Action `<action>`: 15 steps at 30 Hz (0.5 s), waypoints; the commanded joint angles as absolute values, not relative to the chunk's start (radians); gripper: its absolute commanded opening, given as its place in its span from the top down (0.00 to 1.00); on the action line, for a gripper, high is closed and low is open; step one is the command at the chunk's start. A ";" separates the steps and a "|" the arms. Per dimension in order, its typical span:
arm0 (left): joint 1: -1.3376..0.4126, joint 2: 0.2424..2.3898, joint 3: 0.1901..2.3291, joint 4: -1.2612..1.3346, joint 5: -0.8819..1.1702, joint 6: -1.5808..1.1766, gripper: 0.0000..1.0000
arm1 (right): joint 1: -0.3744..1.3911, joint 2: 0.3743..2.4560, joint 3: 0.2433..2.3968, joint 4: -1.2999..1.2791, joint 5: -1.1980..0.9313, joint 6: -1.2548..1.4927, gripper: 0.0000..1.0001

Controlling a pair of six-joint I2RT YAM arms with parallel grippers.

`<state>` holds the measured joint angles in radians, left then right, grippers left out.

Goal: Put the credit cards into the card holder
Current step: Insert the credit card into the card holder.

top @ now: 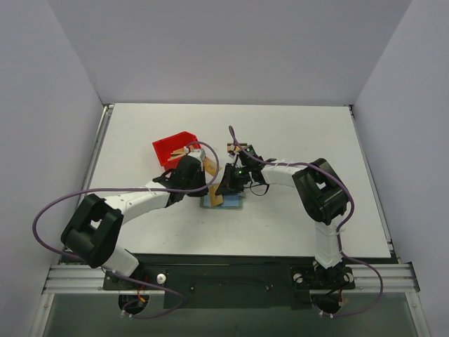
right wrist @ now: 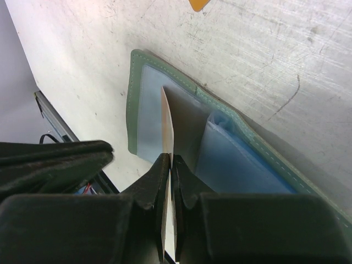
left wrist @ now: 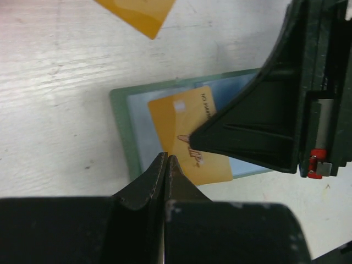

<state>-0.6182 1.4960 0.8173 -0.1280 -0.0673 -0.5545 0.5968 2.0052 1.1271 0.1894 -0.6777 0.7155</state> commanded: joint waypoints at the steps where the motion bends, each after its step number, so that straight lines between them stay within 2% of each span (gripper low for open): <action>1: -0.629 1.555 0.798 -0.015 0.054 -0.529 1.00 | 0.598 1.974 1.127 0.112 -0.649 0.680 1.00; 15: -0.629 1.621 0.753 0.002 -0.034 -0.577 1.00 | 0.566 1.892 1.052 0.218 -0.678 0.756 1.00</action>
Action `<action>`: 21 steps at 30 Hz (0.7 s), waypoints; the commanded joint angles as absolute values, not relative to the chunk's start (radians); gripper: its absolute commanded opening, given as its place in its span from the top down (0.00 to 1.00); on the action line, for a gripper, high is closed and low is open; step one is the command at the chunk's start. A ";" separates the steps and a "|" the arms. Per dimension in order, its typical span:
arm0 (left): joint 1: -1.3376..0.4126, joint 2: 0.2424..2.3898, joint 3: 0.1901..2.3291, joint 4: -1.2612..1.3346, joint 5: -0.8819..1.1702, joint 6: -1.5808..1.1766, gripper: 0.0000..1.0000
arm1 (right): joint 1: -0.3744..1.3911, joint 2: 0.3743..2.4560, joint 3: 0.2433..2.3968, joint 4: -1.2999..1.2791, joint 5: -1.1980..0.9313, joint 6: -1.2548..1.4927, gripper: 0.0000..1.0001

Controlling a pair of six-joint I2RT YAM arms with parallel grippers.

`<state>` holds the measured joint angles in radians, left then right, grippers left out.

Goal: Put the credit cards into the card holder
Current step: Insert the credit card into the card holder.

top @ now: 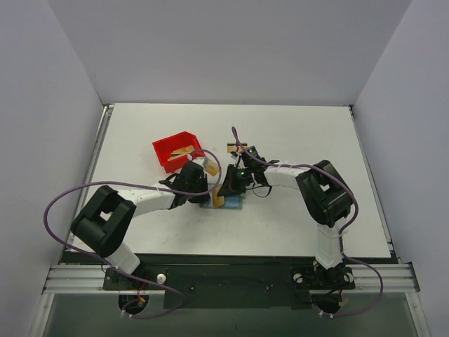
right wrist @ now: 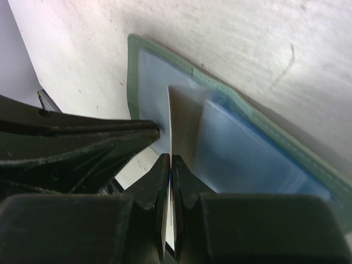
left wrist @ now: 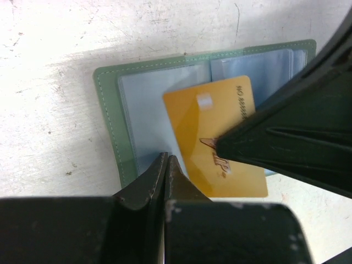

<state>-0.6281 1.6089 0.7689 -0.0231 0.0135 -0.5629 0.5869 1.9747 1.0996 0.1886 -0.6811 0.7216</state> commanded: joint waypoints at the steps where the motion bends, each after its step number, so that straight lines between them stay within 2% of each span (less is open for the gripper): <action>1: -0.629 1.623 0.752 0.002 -0.032 -0.578 1.00 | 0.561 1.882 1.033 0.227 -0.677 0.770 1.00; 6: -0.629 1.624 0.747 0.002 -0.029 -0.586 1.00 | 0.538 1.838 0.986 0.224 -0.634 0.782 1.00; 21: -0.629 1.629 0.759 0.002 -0.034 -0.583 1.00 | 0.526 1.904 0.974 0.284 -0.672 0.810 1.00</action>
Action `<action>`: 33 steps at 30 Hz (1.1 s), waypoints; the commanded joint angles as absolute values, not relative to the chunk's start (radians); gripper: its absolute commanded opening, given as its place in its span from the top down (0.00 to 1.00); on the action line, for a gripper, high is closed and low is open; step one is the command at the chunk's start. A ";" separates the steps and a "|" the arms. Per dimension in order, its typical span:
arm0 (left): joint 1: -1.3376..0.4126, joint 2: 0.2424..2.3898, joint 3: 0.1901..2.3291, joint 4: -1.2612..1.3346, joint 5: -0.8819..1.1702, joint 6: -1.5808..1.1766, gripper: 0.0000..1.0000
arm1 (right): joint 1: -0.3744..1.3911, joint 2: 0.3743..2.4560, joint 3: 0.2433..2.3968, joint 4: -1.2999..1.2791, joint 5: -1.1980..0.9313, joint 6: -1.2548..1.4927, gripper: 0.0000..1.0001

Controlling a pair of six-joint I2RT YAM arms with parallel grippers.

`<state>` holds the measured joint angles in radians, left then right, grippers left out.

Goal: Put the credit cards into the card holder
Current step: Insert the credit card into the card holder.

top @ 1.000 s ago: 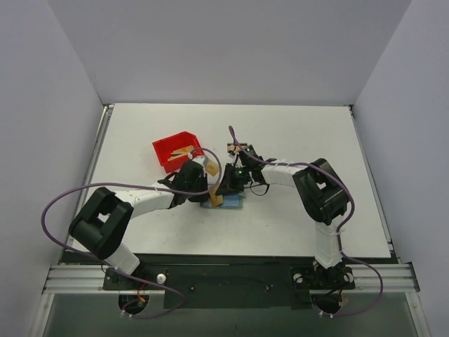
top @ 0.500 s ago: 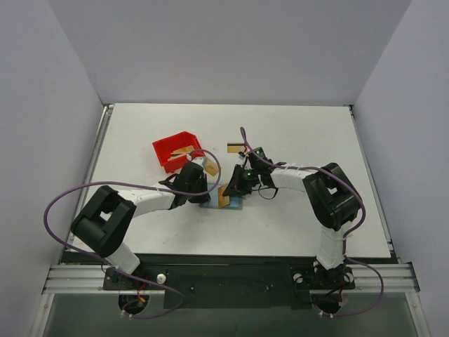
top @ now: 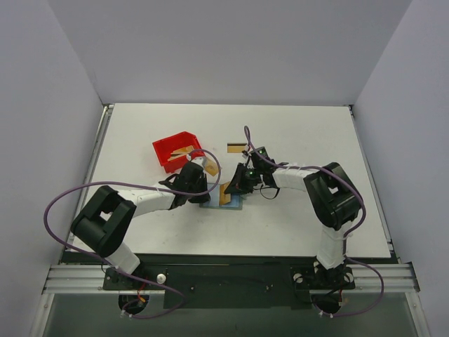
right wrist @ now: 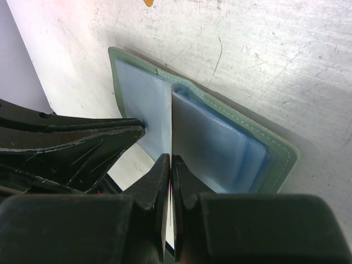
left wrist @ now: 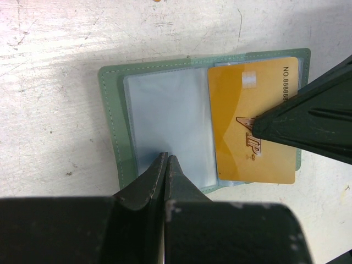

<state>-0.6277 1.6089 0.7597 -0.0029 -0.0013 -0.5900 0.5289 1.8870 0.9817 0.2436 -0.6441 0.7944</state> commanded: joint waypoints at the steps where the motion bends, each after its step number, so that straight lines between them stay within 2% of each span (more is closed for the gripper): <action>1: -0.629 1.631 0.759 0.002 -0.032 -0.583 1.00 | 0.526 1.905 0.974 0.287 -0.675 0.811 1.00; 33: -0.629 1.638 0.765 -0.038 -0.021 -0.583 1.00 | 0.546 1.963 0.980 0.302 -0.709 0.830 1.00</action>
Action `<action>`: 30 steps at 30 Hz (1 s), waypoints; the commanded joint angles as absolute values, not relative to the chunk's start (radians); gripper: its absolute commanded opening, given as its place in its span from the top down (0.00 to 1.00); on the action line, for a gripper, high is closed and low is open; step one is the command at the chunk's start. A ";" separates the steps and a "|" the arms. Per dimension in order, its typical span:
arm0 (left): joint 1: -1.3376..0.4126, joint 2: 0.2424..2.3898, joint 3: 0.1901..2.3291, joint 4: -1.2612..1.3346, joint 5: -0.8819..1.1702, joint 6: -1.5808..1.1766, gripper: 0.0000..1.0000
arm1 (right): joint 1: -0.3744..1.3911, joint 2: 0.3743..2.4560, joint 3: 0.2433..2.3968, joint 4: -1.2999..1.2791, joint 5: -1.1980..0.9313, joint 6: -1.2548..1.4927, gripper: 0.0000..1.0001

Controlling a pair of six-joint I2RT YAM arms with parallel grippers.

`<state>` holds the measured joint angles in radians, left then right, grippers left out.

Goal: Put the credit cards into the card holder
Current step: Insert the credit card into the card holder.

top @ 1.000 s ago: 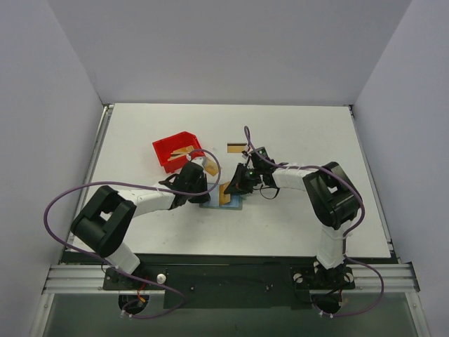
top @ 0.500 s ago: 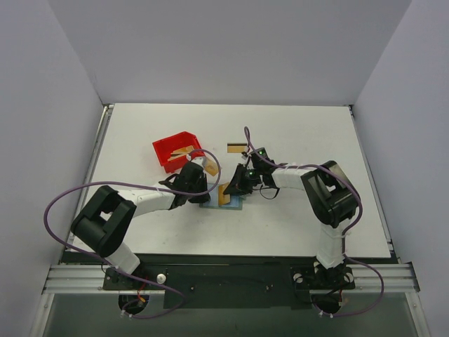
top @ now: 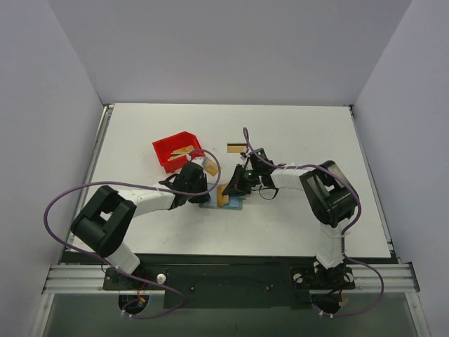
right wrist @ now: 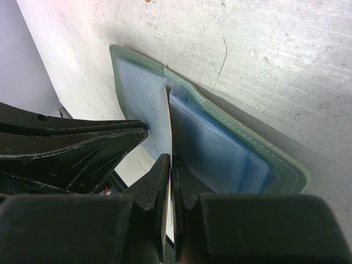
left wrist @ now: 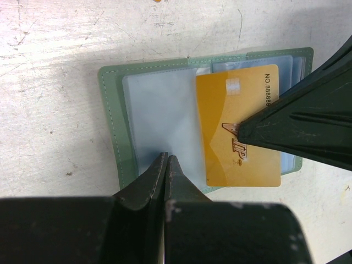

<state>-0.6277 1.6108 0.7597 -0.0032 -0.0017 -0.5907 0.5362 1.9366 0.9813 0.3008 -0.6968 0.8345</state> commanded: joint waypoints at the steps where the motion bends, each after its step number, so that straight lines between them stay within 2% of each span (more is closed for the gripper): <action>1: -0.629 1.640 0.765 -0.038 -0.021 -0.583 1.00 | 0.548 1.970 0.985 0.307 -0.710 0.831 1.00; 17: -0.627 1.624 0.772 -0.058 -0.029 -0.581 1.00 | 0.549 2.000 0.994 0.350 -0.661 0.857 1.00; 30: -0.621 1.626 0.779 -0.068 -0.040 -0.583 1.00 | 0.549 2.005 0.976 0.360 -0.730 0.827 1.00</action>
<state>-0.6270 1.6108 0.7654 -0.0158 -0.0093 -0.5911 0.5362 1.9751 0.9825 0.3702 -0.7380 0.8597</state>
